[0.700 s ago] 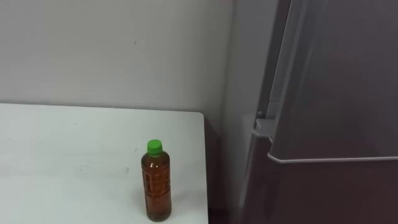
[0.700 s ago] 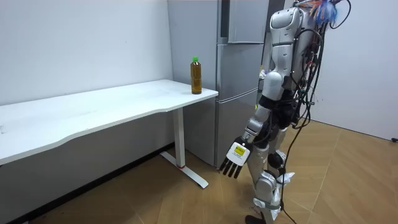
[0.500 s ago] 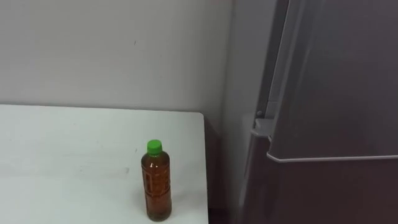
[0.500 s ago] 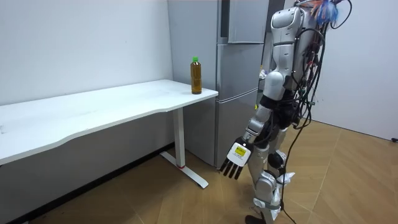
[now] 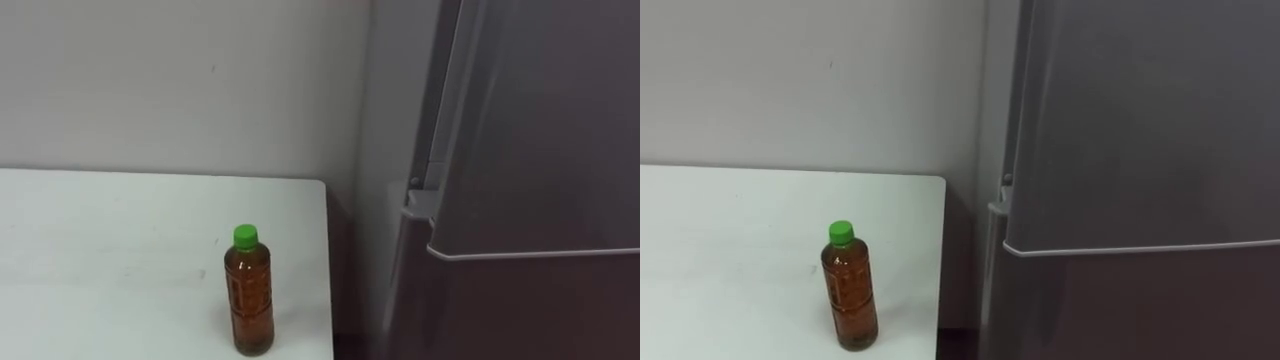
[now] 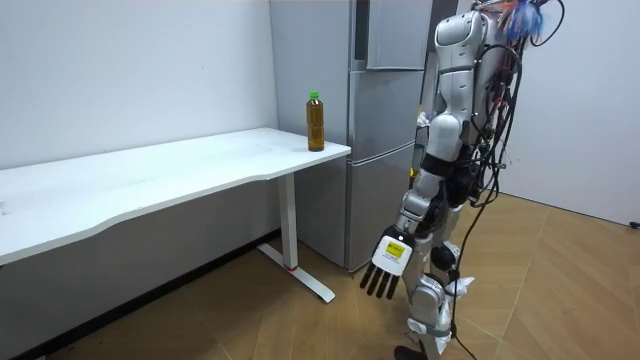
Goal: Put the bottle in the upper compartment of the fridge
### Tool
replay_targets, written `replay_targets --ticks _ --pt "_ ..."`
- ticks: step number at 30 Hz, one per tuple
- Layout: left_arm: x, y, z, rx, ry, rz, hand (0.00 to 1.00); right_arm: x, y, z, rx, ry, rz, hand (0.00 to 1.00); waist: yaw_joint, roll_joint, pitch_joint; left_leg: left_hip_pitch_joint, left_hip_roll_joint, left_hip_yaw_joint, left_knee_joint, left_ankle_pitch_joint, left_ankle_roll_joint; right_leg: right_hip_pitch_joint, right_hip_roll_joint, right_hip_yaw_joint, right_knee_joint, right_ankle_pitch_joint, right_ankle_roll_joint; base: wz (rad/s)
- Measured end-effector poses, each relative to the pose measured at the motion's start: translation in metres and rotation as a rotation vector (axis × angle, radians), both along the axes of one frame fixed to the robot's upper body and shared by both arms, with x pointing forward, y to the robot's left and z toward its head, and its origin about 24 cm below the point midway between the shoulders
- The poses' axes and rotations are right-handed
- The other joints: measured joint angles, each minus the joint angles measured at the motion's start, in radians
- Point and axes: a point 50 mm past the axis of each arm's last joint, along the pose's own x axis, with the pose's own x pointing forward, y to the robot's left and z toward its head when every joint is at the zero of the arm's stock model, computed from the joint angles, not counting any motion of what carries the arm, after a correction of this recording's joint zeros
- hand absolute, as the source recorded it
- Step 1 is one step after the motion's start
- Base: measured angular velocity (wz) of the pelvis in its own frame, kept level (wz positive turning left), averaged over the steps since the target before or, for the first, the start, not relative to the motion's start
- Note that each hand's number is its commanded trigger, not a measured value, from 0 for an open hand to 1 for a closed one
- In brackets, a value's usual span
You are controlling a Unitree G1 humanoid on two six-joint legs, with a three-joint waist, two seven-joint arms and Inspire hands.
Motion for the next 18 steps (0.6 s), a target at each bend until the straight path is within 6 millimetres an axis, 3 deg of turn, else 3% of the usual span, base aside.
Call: replay_targets --ticks 4,9,13,18 --pt "-0.002 0.009 0.002 0.025 -0.020 0.143 0.00 -0.003 -0.001 0.000 0.001 0.004 -0.011 0.00 0.022 0.002 -0.0013 0.000 0.000 -0.002 0.002 0.000 0.000 0.001 -0.001 -0.002 0.001 0.001 -0.001 0.00" --pt "-0.003 0.029 0.009 0.092 -0.075 0.386 0.00 -0.003 -0.008 0.001 0.001 -0.014 -0.091 0.00 0.024 0.014 -0.0007 0.012 -0.001 -0.018 0.004 0.000 0.001 0.019 -0.004 -0.018 0.000 0.000 -0.001 0.08" --pt "0.010 0.047 0.019 0.162 -0.165 0.555 0.00 -0.003 -0.016 0.003 -0.022 -0.018 -0.112 0.00 0.027 0.035 -0.0012 0.019 -0.003 -0.020 0.004 0.000 0.001 0.027 -0.005 -0.017 0.001 0.000 0.000 0.01" --pt "0.047 0.077 0.045 0.273 -0.370 0.717 0.00 -0.004 -0.025 0.004 -0.050 -0.019 -0.115 0.00 0.045 0.059 0.0008 0.016 -0.003 -0.020 0.010 0.000 0.001 0.019 -0.006 -0.016 0.005 0.000 -0.001 0.00"
